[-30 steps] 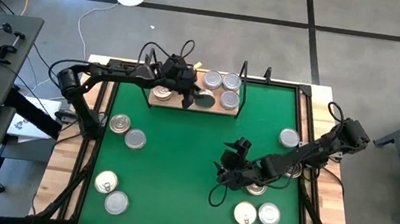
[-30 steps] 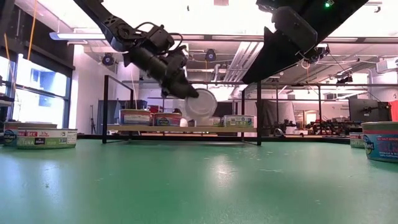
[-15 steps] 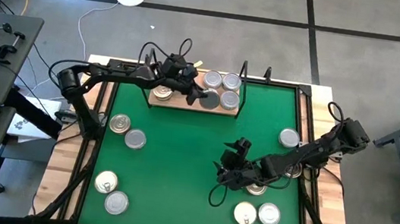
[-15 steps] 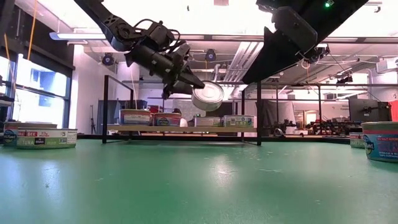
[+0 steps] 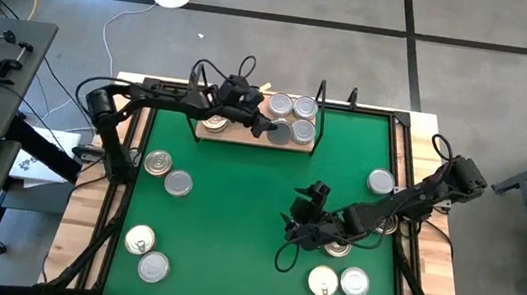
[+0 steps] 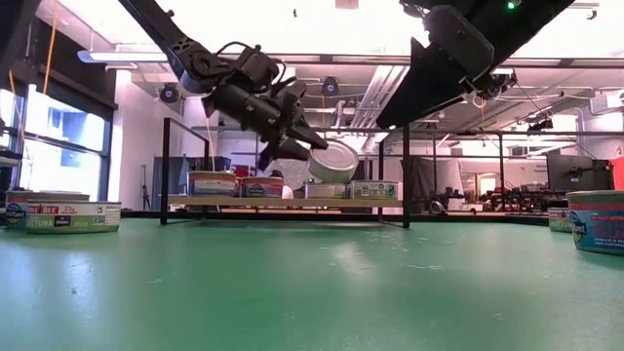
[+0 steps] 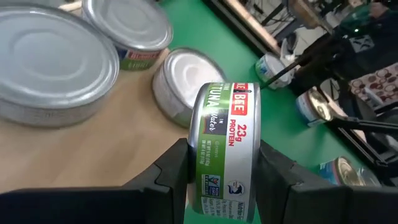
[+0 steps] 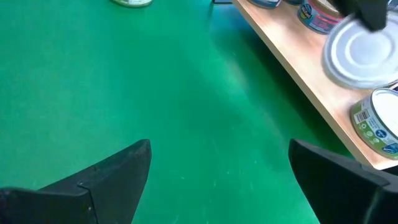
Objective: Stack canned seafood by type on shelf
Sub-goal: Put the green tuna can on the shelf and align with the other green tuna can
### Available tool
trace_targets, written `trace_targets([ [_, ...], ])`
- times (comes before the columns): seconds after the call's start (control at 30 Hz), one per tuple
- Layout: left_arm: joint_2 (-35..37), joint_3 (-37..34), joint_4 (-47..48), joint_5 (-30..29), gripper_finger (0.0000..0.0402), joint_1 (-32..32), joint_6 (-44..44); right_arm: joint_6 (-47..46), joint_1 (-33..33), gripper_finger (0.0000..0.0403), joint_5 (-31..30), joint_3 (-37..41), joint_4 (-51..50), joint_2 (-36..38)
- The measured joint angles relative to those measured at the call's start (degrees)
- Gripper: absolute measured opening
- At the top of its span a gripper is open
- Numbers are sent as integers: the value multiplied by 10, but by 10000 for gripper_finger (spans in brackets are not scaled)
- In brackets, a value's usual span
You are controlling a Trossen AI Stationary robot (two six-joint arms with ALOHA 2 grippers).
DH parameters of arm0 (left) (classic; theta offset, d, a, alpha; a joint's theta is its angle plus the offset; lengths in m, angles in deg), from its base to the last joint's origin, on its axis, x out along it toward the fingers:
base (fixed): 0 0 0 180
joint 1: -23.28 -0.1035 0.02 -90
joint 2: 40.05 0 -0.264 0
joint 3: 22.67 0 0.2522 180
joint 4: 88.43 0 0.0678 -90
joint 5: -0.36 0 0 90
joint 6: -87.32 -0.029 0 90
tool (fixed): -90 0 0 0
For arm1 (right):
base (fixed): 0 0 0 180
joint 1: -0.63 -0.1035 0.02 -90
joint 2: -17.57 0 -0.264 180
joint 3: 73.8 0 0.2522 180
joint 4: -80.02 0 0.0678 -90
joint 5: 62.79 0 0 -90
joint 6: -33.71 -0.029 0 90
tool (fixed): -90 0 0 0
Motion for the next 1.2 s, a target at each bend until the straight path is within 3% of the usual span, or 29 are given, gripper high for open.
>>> trace_targets([
  [0.43,-17,0,-6,-21,118,-1,11,9,0,374,0,0,7,0],
  [0.8,-16,0,-5,-40,189,0,8,10,0,374,0,0,7,0],
  [1.2,-16,0,-35,-27,229,-5,-12,9,0,374,0,0,7,0],
])
